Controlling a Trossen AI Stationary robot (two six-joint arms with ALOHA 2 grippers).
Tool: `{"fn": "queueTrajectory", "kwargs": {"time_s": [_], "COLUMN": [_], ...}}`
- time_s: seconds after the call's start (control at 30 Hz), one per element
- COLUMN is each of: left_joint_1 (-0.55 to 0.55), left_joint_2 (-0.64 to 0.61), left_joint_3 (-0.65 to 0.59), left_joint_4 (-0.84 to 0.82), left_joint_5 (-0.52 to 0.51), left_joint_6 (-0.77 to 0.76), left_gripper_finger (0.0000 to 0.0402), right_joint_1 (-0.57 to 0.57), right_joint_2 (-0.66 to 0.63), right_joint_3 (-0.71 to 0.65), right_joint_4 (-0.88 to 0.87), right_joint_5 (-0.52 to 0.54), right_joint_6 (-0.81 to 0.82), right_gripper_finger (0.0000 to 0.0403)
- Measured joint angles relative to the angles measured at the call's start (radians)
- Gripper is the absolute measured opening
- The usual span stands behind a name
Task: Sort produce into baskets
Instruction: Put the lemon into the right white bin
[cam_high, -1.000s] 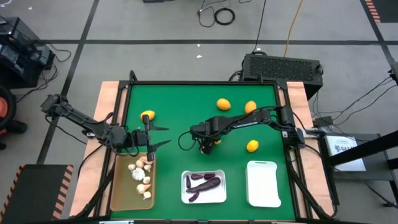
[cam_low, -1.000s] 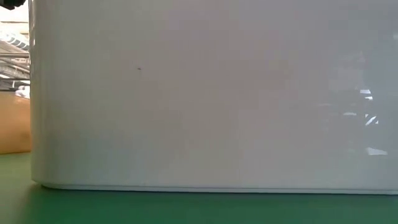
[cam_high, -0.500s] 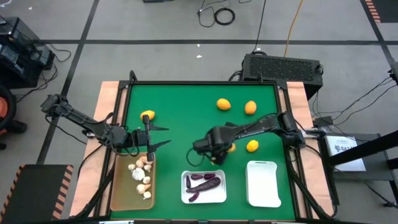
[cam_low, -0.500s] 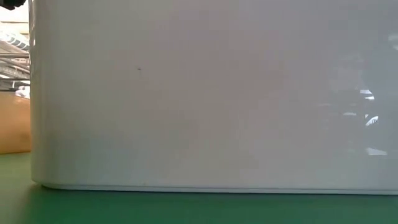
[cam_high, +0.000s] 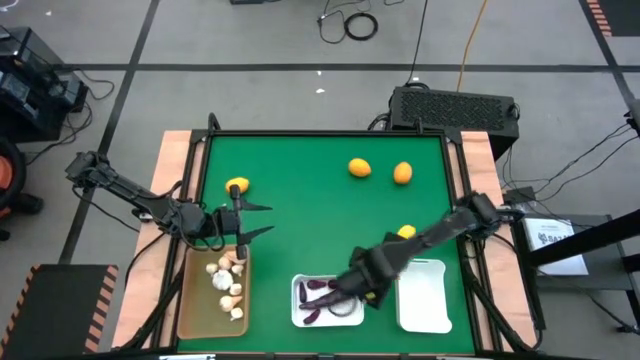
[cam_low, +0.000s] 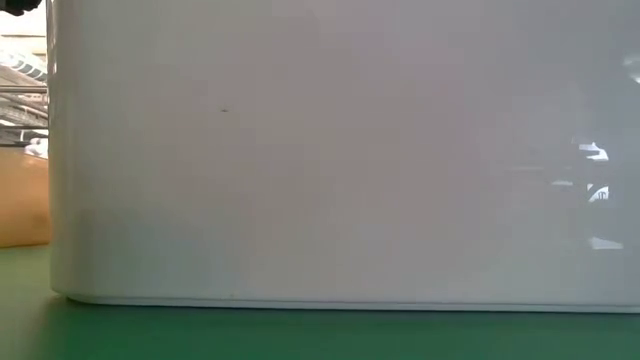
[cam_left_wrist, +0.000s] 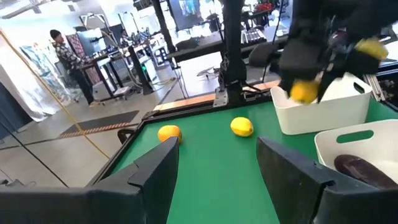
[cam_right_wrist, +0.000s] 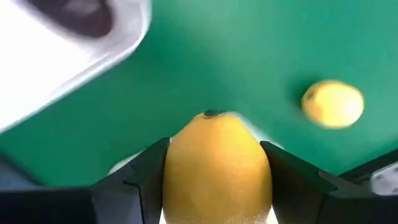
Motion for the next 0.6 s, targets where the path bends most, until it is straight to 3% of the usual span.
{"fn": "queueTrajectory", "kwargs": {"time_s": [0.23,0.43,0.6], "left_joint_1": [0.004,0.004,0.004], "left_joint_2": [0.000,0.000,0.000], "left_joint_3": [0.000,0.000,0.000], "left_joint_4": [-0.002,-0.004,-0.003], "left_joint_5": [0.005,0.007,0.007], "left_joint_6": [-0.020,-0.021,-0.021], "left_gripper_finger": [0.0223,0.0223,0.0223], "right_joint_1": [0.122,0.237,0.287], "right_joint_2": [-0.139,-0.239,-0.288], "right_joint_3": [-0.070,-0.236,-0.377], "right_joint_4": [0.004,0.001,0.052], "right_joint_5": [0.017,0.008,-0.040], "right_joint_6": [0.289,0.563,0.684], "right_gripper_finger": [0.0215,0.0215,0.0226]}}
